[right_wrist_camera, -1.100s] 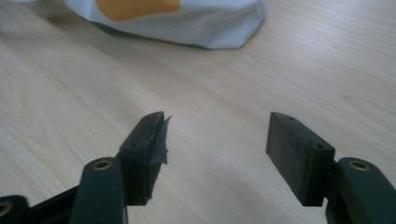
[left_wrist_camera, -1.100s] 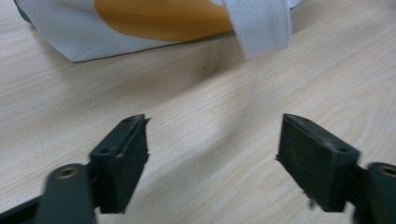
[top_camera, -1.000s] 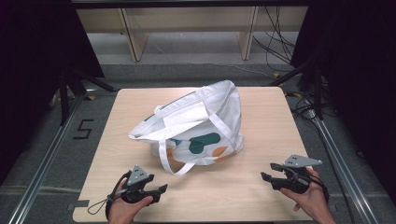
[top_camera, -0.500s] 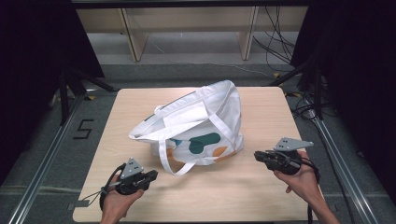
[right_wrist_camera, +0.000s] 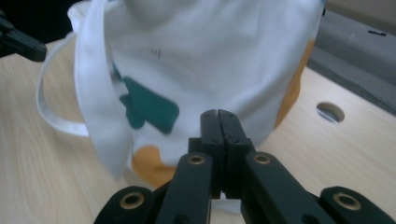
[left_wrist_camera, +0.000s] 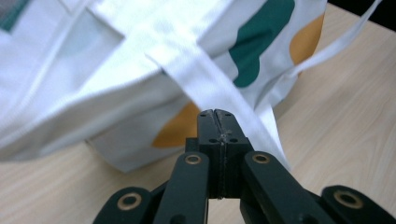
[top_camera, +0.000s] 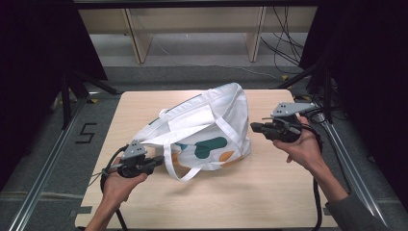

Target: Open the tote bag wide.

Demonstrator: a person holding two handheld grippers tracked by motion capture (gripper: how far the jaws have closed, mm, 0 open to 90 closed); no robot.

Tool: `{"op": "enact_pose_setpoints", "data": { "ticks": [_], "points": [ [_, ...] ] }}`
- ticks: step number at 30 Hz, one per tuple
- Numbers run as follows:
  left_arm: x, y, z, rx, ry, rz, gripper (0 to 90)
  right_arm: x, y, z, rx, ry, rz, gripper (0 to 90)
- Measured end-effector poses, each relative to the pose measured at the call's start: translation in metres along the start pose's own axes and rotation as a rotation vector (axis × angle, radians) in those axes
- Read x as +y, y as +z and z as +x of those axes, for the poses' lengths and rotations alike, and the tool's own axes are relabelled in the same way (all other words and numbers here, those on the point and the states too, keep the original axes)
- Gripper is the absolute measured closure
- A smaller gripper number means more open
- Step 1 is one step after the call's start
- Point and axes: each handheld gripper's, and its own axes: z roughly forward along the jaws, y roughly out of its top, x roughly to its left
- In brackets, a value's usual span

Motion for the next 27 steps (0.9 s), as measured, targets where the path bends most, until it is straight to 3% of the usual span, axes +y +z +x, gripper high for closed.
{"op": "enact_pose_setpoints", "data": {
  "ticks": [1, 4, 5, 8, 10, 13, 15, 16, 17, 20, 23, 24, 27],
  "points": [
    [0.009, -0.004, 0.004, 0.000, 0.007, -0.003, 89.5, 0.008, -0.001, -0.001, 0.004, -0.024, 0.019, 90.0],
    [0.018, -0.007, 0.006, -0.003, 0.000, -0.019, 89.5, 0.018, 0.001, 0.002, 0.005, -0.024, 0.014, 90.0],
    [0.026, -0.010, 0.010, -0.005, 0.006, -0.028, 89.5, 0.032, 0.002, 0.001, 0.016, -0.034, 0.008, 90.0],
    [0.041, -0.011, 0.016, 0.022, 0.005, -0.037, 89.5, 0.048, 0.006, 0.002, 0.001, -0.045, -0.012, 90.0],
    [0.044, -0.011, 0.019, 0.022, 0.029, -0.015, 89.4, 0.060, 0.008, 0.001, 0.008, -0.045, -0.015, 90.0],
    [0.056, 0.001, 0.027, 0.027, 0.006, -0.022, 89.4, 0.081, 0.015, 0.001, -0.002, -0.087, -0.037, 90.0],
    [0.062, 0.007, 0.034, 0.040, 0.025, 0.001, 89.4, 0.091, 0.021, 0.003, 0.004, -0.091, -0.036, 90.0],
    [0.064, 0.012, 0.035, 0.044, 0.012, -0.002, 89.4, 0.096, 0.025, 0.005, -0.006, -0.093, -0.031, 90.0],
    [0.066, 0.014, 0.037, 0.048, 0.019, 0.006, 89.4, 0.101, 0.030, 0.003, -0.008, -0.117, -0.004, 90.0],
    [0.068, 0.024, 0.042, 0.054, 0.010, 0.014, 88.8, 0.109, 0.051, 0.002, -0.043, -0.119, 0.053, 90.0],
    [0.068, 0.043, 0.051, 0.057, -0.008, 0.036, 88.7, 0.106, 0.073, -0.004, -0.036, -0.116, 0.135, 90.0],
    [0.066, 0.049, 0.053, 0.053, -0.019, 0.039, 88.7, 0.102, 0.079, -0.005, -0.057, -0.111, 0.154, 90.0],
    [0.056, 0.062, 0.057, 0.037, -0.043, 0.061, 88.5, 0.084, 0.096, -0.011, -0.086, -0.125, 0.310, 90.0]
  ]
}}
